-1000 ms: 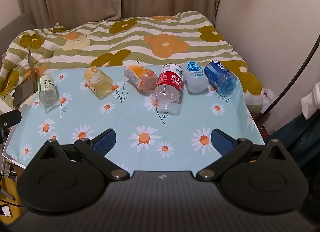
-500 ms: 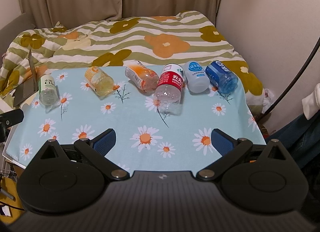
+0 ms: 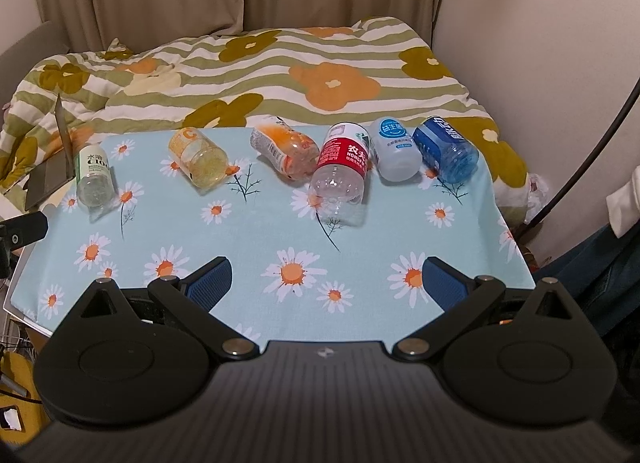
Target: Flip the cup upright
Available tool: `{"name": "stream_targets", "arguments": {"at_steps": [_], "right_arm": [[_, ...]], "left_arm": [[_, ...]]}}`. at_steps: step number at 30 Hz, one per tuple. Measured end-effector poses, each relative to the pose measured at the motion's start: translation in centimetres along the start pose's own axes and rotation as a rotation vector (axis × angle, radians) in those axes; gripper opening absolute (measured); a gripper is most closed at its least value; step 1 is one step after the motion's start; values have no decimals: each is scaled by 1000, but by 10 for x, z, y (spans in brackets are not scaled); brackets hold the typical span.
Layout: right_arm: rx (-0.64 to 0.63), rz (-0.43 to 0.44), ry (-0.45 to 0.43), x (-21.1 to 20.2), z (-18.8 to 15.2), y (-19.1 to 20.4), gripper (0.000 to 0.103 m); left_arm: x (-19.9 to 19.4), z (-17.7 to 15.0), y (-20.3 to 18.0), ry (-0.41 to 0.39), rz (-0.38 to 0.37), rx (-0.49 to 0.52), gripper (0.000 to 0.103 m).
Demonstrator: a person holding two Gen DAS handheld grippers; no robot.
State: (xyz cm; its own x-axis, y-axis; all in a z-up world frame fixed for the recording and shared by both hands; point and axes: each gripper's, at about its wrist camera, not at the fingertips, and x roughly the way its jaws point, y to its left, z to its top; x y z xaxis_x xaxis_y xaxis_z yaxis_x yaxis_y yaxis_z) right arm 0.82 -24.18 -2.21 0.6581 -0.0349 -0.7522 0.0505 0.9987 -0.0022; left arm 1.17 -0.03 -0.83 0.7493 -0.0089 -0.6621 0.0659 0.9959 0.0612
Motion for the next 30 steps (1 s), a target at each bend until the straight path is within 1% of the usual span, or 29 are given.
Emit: {"name": "stream_targets", "arguments": {"at_steps": [30], "right_arm": [[1,1,-1,-1,0,-1,103]], "left_arm": [[5,1,-2,4,-6,2,103]]}}
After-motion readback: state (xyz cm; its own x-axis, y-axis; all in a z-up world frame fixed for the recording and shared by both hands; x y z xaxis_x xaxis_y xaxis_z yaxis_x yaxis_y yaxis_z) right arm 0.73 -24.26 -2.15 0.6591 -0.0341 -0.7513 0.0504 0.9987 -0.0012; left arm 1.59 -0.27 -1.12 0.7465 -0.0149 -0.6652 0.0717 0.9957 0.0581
